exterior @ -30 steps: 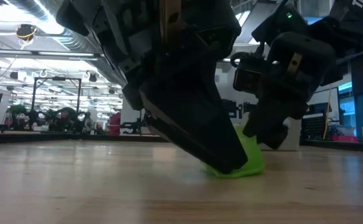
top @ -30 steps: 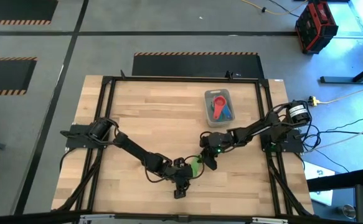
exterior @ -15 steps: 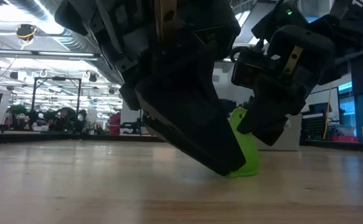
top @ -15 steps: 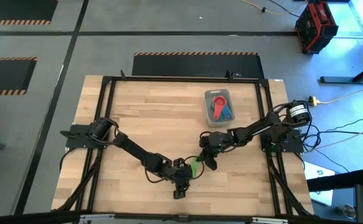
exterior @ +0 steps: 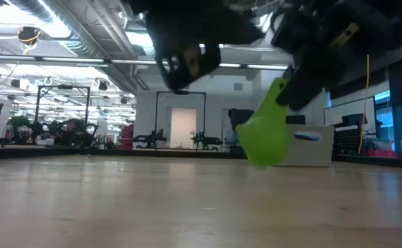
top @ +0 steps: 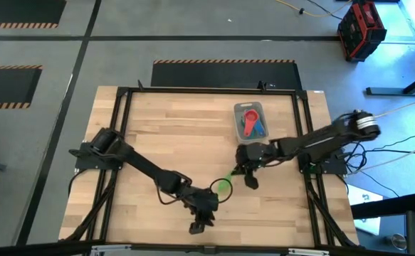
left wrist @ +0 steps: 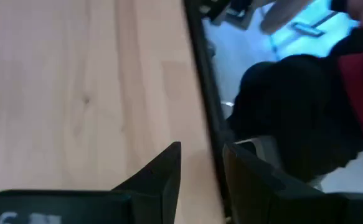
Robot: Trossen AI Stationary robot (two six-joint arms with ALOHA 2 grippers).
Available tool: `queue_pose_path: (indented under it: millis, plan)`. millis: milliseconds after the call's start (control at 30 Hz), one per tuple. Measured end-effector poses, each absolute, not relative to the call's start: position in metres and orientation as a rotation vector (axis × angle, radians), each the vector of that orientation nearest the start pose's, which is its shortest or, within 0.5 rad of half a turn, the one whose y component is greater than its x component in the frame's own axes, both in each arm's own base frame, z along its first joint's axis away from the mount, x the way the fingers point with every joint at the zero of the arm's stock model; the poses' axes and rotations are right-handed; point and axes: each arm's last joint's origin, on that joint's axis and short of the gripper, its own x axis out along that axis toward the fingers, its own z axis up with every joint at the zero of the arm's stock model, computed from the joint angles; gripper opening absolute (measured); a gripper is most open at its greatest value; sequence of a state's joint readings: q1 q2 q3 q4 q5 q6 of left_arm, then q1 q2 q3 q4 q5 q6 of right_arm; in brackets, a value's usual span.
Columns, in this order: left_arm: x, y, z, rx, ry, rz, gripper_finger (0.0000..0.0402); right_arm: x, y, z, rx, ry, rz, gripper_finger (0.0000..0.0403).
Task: Nest measuring cups in basket
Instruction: Stack the green measuring cup on top of the red measuring cup in the grey bin
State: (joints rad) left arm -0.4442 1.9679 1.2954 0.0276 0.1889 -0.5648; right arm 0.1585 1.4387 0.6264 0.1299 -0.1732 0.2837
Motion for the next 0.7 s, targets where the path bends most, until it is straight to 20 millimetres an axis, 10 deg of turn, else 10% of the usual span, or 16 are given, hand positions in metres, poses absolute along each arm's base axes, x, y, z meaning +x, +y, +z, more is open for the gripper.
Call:
queue_pose_path:
  millis: [400, 700]
  plan:
    - [0.391, -0.169, 0.195, -0.419, 0.742, -0.371, 0.0115, 0.232, 0.022, 0.28, -0.48, 0.709, -0.266, 0.0011]
    - [0.394, -0.162, 0.195, -0.407, 0.727, -0.336, 0.0115, 0.219, 0.002, 0.289, -0.635, 0.847, -0.465, 0.0012]
